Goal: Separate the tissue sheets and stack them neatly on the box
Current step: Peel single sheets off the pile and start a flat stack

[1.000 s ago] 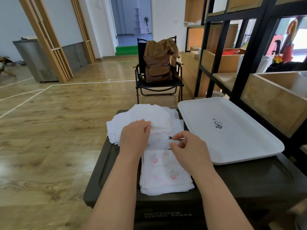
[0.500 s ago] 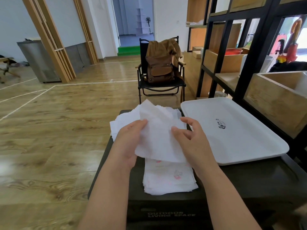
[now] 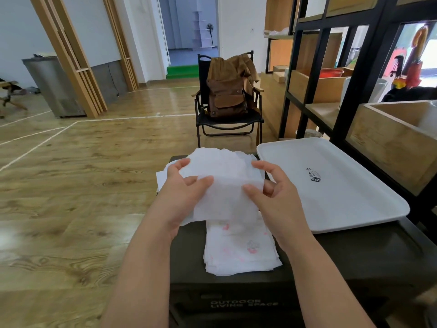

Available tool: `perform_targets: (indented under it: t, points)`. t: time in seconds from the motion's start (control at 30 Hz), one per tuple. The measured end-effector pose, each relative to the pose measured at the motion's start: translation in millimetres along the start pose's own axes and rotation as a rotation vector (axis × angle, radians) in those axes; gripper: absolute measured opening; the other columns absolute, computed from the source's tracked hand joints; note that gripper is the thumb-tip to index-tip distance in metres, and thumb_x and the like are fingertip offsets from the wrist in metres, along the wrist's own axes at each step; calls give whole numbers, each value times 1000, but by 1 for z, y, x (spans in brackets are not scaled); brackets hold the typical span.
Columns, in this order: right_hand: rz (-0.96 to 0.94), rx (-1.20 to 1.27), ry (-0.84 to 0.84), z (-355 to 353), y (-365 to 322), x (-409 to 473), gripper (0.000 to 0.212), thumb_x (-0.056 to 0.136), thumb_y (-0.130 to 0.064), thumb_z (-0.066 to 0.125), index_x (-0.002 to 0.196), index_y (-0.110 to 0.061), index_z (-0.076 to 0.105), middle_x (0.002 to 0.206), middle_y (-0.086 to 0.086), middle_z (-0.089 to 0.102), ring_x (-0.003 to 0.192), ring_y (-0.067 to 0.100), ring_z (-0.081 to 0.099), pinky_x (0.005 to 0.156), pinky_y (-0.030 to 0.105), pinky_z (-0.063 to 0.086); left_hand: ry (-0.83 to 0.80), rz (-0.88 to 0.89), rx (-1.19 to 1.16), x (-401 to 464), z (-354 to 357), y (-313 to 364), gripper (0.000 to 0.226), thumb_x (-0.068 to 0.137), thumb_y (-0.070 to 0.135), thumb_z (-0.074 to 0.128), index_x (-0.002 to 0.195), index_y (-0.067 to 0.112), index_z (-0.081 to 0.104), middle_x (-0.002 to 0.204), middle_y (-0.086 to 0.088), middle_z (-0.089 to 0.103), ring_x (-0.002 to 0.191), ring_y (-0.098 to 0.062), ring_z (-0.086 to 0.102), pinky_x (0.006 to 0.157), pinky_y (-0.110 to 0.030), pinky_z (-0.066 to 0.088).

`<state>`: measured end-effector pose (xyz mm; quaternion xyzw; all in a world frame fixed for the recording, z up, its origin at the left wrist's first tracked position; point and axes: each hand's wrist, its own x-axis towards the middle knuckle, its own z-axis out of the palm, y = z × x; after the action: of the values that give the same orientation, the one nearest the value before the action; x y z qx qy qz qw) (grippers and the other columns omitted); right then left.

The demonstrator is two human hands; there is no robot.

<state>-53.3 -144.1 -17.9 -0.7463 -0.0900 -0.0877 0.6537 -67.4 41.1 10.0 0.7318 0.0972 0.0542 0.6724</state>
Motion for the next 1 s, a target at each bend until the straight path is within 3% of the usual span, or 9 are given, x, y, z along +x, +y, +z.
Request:
perform_targets:
  t: [0.07, 0.2, 0.27, 0.37, 0.5, 0.7, 0.83, 0.93, 1.0]
  points:
    - [-51, -55, 2, 0, 0, -1, 43, 90, -23, 67, 106, -61, 53, 90, 19, 68, 89, 38, 64, 73, 51, 57, -21, 96, 113, -1, -2, -1, 61, 87, 28, 73, 133, 46, 38, 103, 4, 73, 100, -19, 68, 92, -37, 52]
    - [-62, -91, -30, -1, 3, -2, 41, 89, -19, 68, 103, -56, 57, 89, 13, 71, 87, 33, 66, 74, 45, 58, 29, 300, 392, -3, -3, 0, 28, 88, 21, 70, 105, 44, 71, 84, 17, 70, 80, -15, 61, 75, -20, 51]
    - [-59, -96, -31, -3, 6, -1, 37, 88, -19, 69, 101, -52, 59, 89, -2, 74, 88, 16, 69, 72, 28, 60, 70, 326, 480, -4, -1, 0, 17, 87, 26, 71, 97, 40, 74, 72, 28, 64, 67, -3, 54, 63, -11, 45]
    - [-50, -161, -22, -5, 4, -1, 27, 87, -23, 71, 93, -48, 62, 86, -17, 73, 84, -2, 67, 68, 12, 53, 66, 306, 530, -2, -1, -3, 15, 87, 33, 71, 102, 37, 74, 66, 40, 58, 66, 11, 52, 61, -15, 40]
    - [-49, -211, 4, -7, 3, -2, 20, 87, -27, 70, 88, -46, 62, 88, -15, 72, 79, 1, 68, 71, 20, 55, 37, 330, 575, -3, -3, -3, 18, 89, 33, 70, 106, 35, 73, 62, 47, 51, 65, 18, 51, 57, -7, 38]
    - [-90, -192, 13, -7, 1, -2, 16, 88, -28, 69, 82, -42, 65, 83, -18, 70, 82, 1, 66, 74, 29, 58, 92, 386, 544, -9, -3, 3, 13, 86, 22, 74, 92, 33, 76, 59, 37, 55, 60, 8, 51, 57, -3, 37]
    - [-137, -211, 55, -6, -3, -3, 18, 87, -31, 69, 78, -45, 63, 82, -28, 65, 87, -7, 59, 71, 20, 53, 126, 378, 575, -12, -4, 7, 10, 83, 30, 76, 80, 39, 73, 78, 37, 61, 76, 12, 55, 62, -7, 40]
    - [-191, -253, 103, -8, -8, -2, 17, 87, -34, 67, 79, -48, 60, 109, -26, 56, 105, -6, 50, 82, 16, 47, 149, 412, 579, -16, -7, 15, 10, 82, 36, 76, 75, 41, 71, 106, 29, 60, 98, 9, 55, 74, -12, 40]
    - [-208, -245, 122, -11, -12, -2, 15, 86, -37, 67, 79, -49, 59, 118, -23, 50, 110, -4, 47, 83, 19, 47, 97, 377, 463, -21, -10, 22, 6, 82, 39, 76, 77, 40, 72, 107, 27, 64, 85, 9, 60, 63, -8, 41]
